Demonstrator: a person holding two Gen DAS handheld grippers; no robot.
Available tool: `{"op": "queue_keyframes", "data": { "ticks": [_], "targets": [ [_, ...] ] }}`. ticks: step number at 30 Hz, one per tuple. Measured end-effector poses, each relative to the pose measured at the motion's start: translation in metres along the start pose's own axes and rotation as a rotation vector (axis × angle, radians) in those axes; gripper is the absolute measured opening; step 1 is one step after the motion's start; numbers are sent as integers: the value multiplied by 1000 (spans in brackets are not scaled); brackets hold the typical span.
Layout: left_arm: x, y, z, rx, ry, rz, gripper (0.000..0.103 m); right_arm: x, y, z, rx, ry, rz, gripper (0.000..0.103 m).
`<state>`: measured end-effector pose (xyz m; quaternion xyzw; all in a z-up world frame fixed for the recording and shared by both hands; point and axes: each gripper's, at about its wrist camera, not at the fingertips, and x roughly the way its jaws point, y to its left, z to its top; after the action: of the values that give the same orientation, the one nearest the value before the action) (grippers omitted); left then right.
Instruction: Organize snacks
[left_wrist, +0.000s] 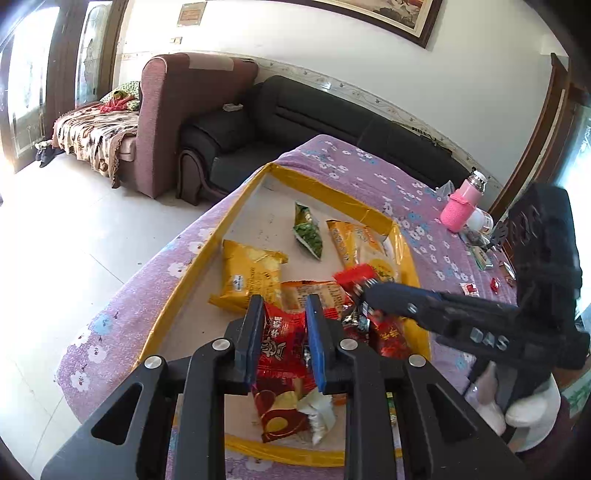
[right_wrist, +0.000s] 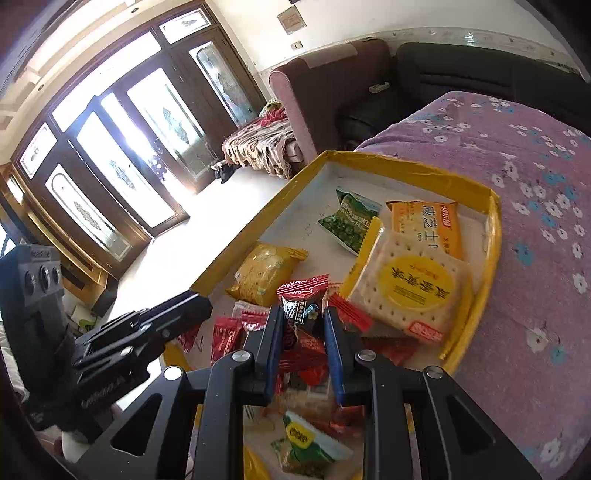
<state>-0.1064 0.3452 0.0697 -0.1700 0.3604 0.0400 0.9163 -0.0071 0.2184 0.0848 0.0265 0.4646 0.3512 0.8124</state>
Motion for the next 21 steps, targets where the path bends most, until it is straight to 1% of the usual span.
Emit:
{"op": "queue_keyframes", "data": {
  "ticks": [1,3,4,5,7,9,12,14,15,16,18,21],
  "targets": [
    [1,1,-1,-1,3,-1,24,8,2,4,-5,7,-11,22],
    [2,3,-3,-1,6,0,34,23,2,14,-9,21,-26,25],
    [2,3,-4,2,6,7,42,28,0,17,3,22,-28,26],
    [2,3,-5,6,4,15,47,33,-4,20,28,19,-27,26],
    [0,2,-7,14,-10,24,47,33,-10,22,66,10,-11,32],
    [-5,0,-8,16,-29,29,49,23,-14,21,72,-15,-5,36],
    [-14,-7,-9,17,-58,33,54,-1,-17,14,59,-56,-21,41],
    [-22,-14,-9,21,-81,30,59,-20,-20,6,52,-85,-29,45],
    [-28,-19,-10,28,-101,37,61,-31,-21,1,48,-98,-34,48],
    [-33,-23,-10,36,-118,48,65,-40,-22,-6,42,-107,-41,48],
    [-48,-36,-12,63,-181,96,68,-54,-22,-17,29,-118,-59,49],
    [-76,-61,-17,126,-338,247,77,-76,-22,-39,6,-144,-86,50]
  ]
}}
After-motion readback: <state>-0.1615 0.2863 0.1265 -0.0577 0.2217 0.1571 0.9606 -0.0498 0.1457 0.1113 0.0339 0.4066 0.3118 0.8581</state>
